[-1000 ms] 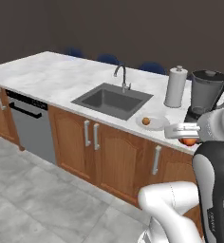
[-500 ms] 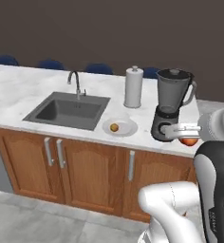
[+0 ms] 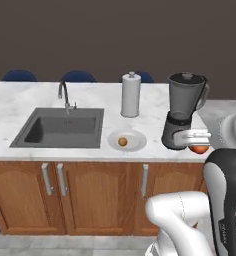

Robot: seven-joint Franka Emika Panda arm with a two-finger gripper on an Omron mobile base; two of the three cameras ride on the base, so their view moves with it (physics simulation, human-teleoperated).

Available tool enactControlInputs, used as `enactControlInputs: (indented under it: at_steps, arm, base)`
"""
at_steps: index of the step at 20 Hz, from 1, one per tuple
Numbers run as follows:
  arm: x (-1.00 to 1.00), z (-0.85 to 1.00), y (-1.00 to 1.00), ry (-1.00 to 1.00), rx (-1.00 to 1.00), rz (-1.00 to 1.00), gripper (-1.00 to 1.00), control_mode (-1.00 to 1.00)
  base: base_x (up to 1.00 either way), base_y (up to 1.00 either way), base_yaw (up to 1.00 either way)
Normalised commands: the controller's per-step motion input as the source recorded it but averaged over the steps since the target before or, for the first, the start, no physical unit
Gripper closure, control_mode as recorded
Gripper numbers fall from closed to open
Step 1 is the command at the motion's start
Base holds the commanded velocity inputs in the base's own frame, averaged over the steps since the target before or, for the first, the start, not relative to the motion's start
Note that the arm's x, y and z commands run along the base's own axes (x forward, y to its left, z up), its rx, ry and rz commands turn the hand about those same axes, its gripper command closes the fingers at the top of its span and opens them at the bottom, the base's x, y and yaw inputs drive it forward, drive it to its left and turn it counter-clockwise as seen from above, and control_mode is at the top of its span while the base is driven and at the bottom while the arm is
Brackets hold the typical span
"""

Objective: Pick the peach and apple from the fridge and place them on the plate next to the blender to make a fruit smoothie.

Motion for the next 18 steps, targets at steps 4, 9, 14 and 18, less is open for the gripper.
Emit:
enactControlInputs:
  at_steps: [4,9,14,18]
  arm:
    - [0.0,0.0,0.0,0.0,0.0,0.0,1.0,1.0]
    - [0.0,0.0,0.0,0.0,0.0,0.0,1.0,1.0]
    - [0.0,0.0,0.0,0.0,0.0,0.0,1.0,1.0]
    - [0.0,0.0,0.0,0.0,0.0,0.0,1.0,1.0]
  base:
    - [0.33,0.36,-0.24]
    - [0.47,0.42,-0.21]
    - [0.57,0.38,-0.18]
    - [0.48,0.38,-0.18]
